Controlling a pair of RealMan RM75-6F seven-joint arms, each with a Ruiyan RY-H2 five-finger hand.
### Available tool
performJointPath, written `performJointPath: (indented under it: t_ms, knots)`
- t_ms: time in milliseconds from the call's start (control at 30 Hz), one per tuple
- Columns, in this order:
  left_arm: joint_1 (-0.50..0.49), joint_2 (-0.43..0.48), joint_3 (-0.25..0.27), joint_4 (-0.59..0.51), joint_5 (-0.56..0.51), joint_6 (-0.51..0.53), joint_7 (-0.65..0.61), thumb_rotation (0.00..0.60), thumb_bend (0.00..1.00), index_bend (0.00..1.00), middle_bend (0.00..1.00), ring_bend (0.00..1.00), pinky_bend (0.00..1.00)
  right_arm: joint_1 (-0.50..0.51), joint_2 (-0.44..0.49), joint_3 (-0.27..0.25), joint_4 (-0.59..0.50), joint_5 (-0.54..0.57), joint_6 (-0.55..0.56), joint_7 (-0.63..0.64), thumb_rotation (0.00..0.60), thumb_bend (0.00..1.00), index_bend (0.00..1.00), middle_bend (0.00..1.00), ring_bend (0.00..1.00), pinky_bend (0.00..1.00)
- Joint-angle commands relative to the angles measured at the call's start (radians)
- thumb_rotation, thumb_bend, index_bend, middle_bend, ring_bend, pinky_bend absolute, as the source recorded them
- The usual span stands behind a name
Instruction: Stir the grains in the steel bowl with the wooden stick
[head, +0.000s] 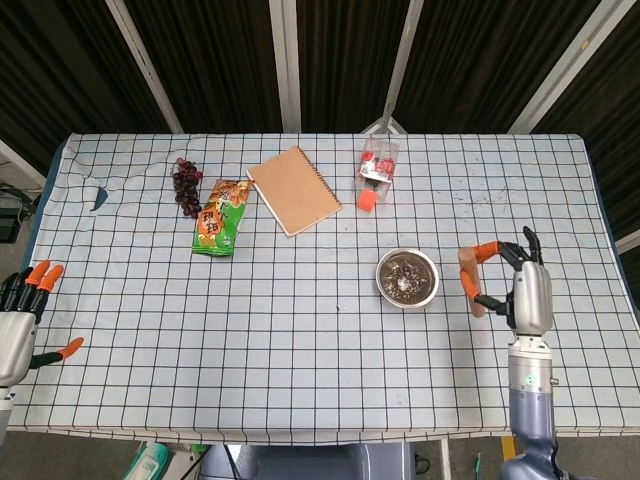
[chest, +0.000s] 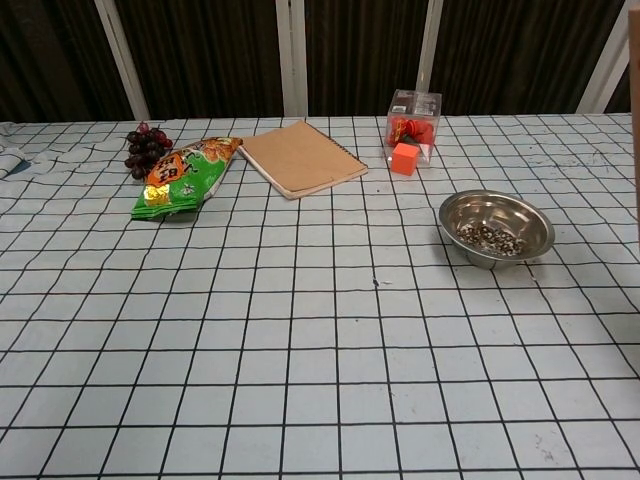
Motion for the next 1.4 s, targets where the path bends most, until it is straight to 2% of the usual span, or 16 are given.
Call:
performJointPath:
  t_ms: [33,167,367,533,733,1400]
  knots:
    - [0.0,0.001,-0.001,0.0,-0.001,-0.001,-0.002,0.6,0.02,0.0,0.0,0.0,0.0,0.016,-0.031,0.059,-0.029,0.063,-0.008,0.066,0.6,0.55,0.85,0.72,0.37,0.0]
    - [-0.001,0.002,0.0,-0.001,-0.002,-0.002,-0.006,0.6,0.02,0.0,0.0,0.0,0.0,0.031,-0.094,0.092,0.005,0.064,0.023,0.146,0.6,0.55,0.85,0.72,0.37,0.0]
    - [-0.001,0.004,0.0,-0.003,-0.005,-0.008,-0.016,0.6,0.02,0.0,0.0,0.0,0.0,0.066,-0.245,0.112,0.152,-0.008,0.121,0.265,0.6,0.55,0.85,0.72,0.37,0.0]
    - [-0.002,0.006,0.0,-0.008,-0.01,-0.013,-0.02,0.6,0.02,0.0,0.0,0.0,0.0,0.109,-0.357,0.127,0.29,-0.036,0.165,0.318,0.6,0.55,0.85,0.72,0.37,0.0]
    - [-0.003,0.008,-0.001,-0.011,-0.014,-0.016,-0.023,0.6,0.02,0.0,0.0,0.0,0.0,0.15,-0.438,0.142,0.399,-0.033,0.17,0.352,0.6,0.55,0.85,0.72,0.37,0.0]
    - [-0.005,0.012,0.0,-0.014,-0.016,-0.023,-0.033,0.6,0.02,0.0,0.0,0.0,0.0,0.195,-0.536,0.142,0.548,-0.032,0.158,0.384,0.6,0.55,0.85,0.72,0.37,0.0]
